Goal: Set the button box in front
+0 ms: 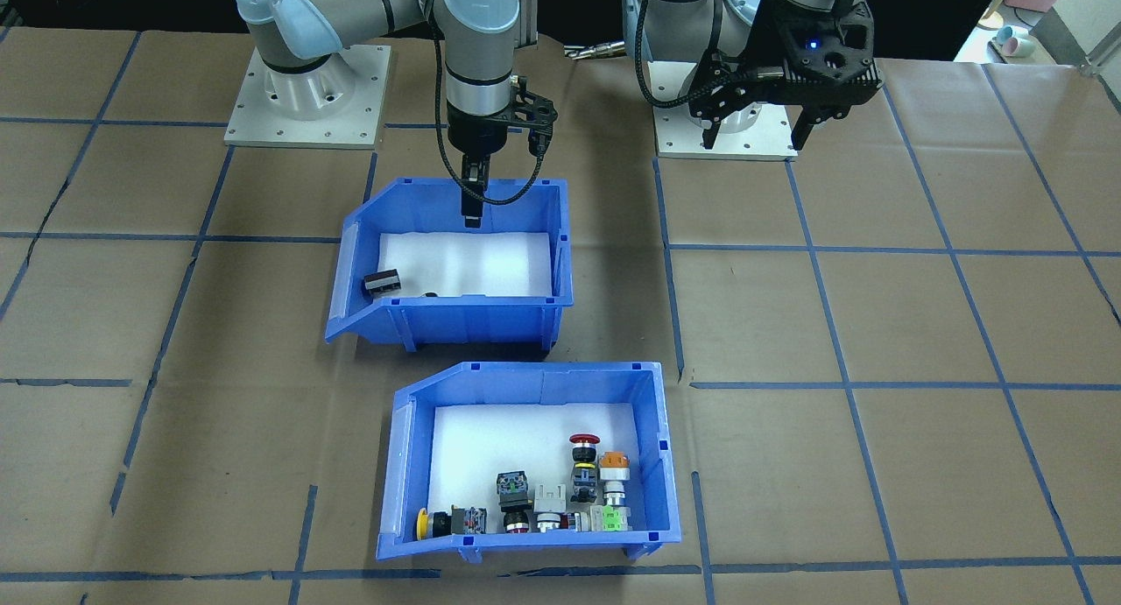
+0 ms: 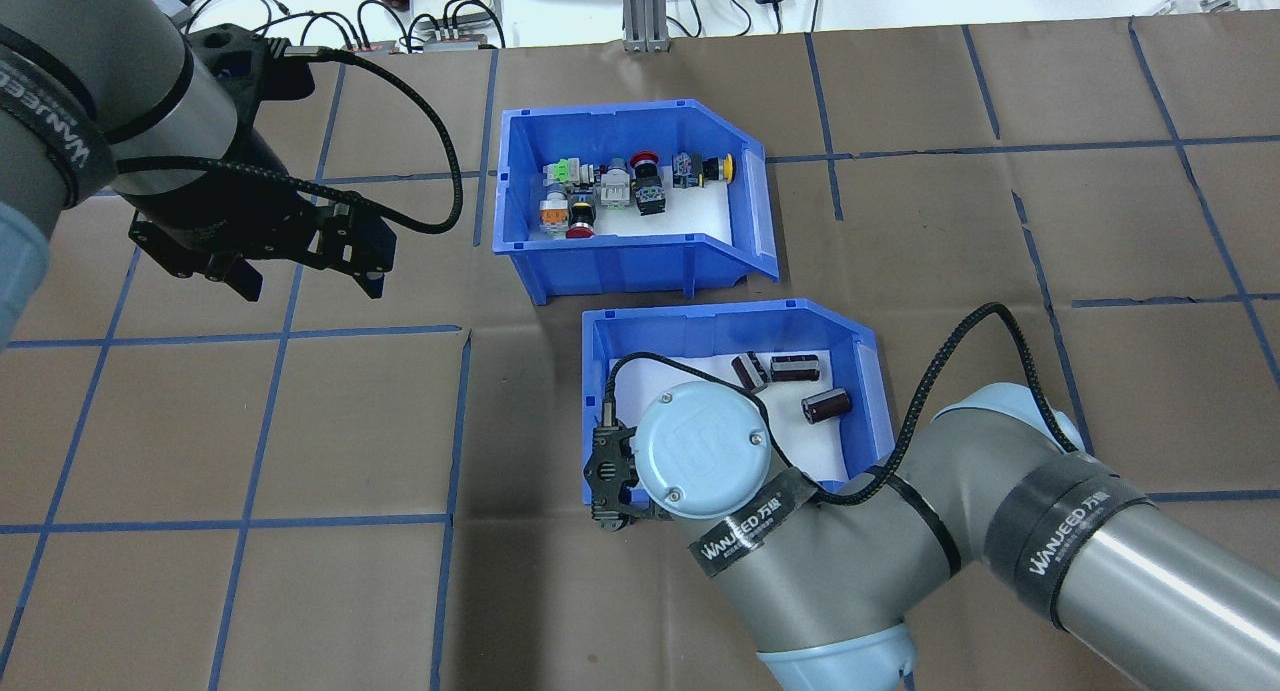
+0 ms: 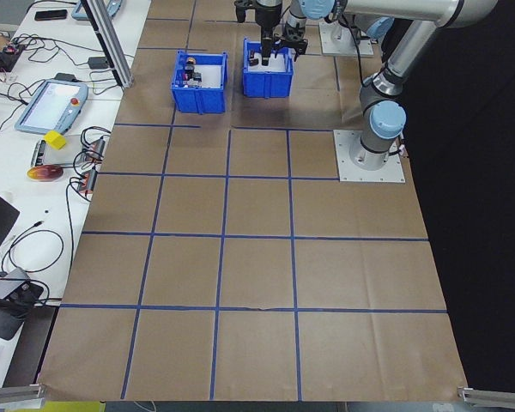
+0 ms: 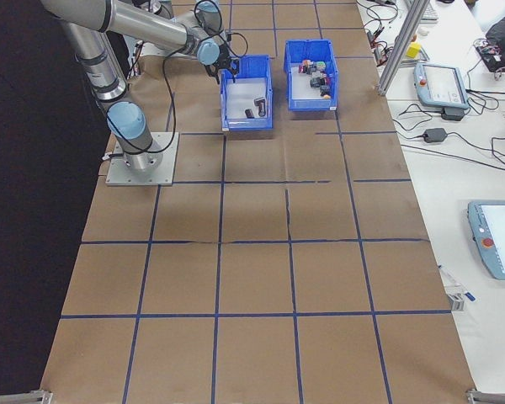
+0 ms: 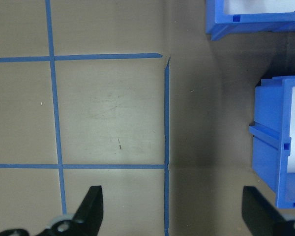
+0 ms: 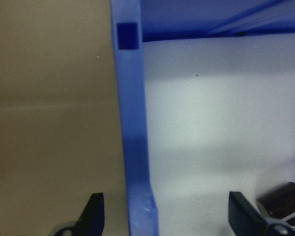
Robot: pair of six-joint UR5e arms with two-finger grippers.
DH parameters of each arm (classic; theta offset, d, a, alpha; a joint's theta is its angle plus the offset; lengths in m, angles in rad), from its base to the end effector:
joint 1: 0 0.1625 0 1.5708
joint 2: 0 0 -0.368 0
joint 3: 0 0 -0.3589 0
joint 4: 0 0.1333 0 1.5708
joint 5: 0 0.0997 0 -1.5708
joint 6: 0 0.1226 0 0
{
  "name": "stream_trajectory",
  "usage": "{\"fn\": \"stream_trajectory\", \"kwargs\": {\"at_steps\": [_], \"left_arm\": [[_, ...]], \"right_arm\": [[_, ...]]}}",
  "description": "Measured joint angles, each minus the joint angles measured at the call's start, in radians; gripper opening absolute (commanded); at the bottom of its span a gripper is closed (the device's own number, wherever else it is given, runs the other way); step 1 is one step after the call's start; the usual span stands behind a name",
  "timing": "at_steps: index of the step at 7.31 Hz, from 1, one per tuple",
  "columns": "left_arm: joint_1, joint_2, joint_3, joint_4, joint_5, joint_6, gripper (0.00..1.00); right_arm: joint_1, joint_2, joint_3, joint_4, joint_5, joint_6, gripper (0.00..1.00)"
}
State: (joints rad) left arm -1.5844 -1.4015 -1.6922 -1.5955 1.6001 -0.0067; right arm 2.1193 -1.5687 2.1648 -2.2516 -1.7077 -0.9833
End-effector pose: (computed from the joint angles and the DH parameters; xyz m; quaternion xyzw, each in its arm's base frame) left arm -0.1351 -0.3972 0.4222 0.0033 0.9998 -0.0117 0.0145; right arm 0.3119 -0.2868 0.2164 0.6889 -0.7204 0.0265 0.0758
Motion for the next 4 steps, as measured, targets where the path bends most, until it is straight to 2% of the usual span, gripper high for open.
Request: {"fn": "stream_trajectory", "kwargs": {"at_steps": [2,4], "left_arm": [[-0.001,0.002,-0.002,-0.001,0.0,0.0,0.99],[-0.002,0.002,-0.002,-0.001,0.0,0.001,0.99]], "right_arm": [[-0.024,-0.019,-0.075,0.105,-0.042,0.0,1.0],[-0.132,-0.089,-0.097,0.154,-0.074,0.004,1.0]]}}
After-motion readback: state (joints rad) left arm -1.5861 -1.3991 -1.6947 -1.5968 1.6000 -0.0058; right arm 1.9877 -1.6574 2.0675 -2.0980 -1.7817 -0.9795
